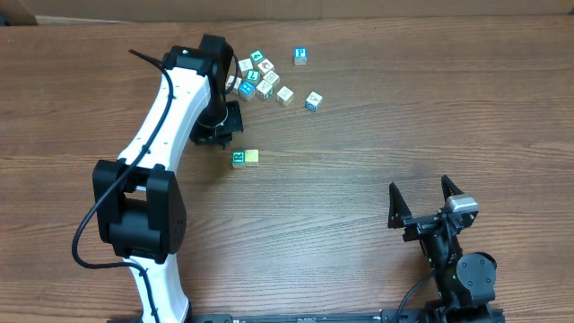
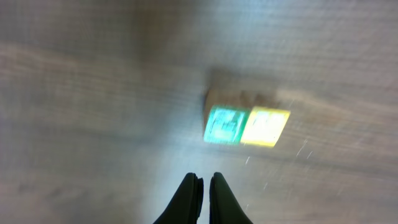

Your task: Form a horizontal line

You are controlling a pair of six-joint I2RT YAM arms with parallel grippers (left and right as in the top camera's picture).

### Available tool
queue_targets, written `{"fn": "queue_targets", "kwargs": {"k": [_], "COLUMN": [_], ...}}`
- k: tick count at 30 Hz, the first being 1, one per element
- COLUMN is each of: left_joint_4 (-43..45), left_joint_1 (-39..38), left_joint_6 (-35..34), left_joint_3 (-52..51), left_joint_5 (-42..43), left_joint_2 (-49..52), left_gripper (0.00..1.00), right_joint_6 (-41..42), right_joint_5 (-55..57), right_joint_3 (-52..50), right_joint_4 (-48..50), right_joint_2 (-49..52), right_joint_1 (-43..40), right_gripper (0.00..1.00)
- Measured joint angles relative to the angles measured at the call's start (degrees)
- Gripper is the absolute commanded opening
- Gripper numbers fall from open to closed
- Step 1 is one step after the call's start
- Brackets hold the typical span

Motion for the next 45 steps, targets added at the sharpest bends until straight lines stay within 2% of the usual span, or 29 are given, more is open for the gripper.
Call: {"fn": "queue_targets", "kwargs": {"k": [5,11,16,23,26,32,45], "left_joint_4": [-3.3,-1.3,6.7,22.6,27.4,30.5,37.5], "left_joint_1": [-1.5,-2.5,-2.5,-2.5,-2.5,-2.8,-5.1], "left_joint_6": [-0.1,-1.0,-3.1,-5.3,-5.5,-5.5,-5.4], "left_joint_3": [-1.1,-7.1,-15.6,-29.3,-33.7,-38.4,-38.6], "left_joint_5": [-0.1,-0.1,-0.1,-0.1,-0.1,-0.1,0.5], "left_joint_2": [0.0,0.0,-3.1,-18.4,-21.7,-19.2,-11.0], "left_gripper": [0.04,0.04,0.04,0.04,0.04,0.04,0.04], "right_joint_6": [0.0,0.0,0.0,0.0,0.0,0.0,0.0], "right_joint_5": [0.0,0.0,0.0,0.0,0.0,0.0,0.0], "right_joint_3": [0.0,0.0,0.0,0.0,0.0,0.0,0.0], "right_joint_4": [0.0,0.0,0.0,0.0,0.0,0.0,0.0], "right_joint_2": [0.0,0.0,0.0,0.0,0.0,0.0,0.0], "right_joint_1": [0.0,0.0,0.0,0.0,0.0,0.0,0.0], "right_gripper": [1.00,1.00,1.00,1.00,1.00,1.00,1.00]}}
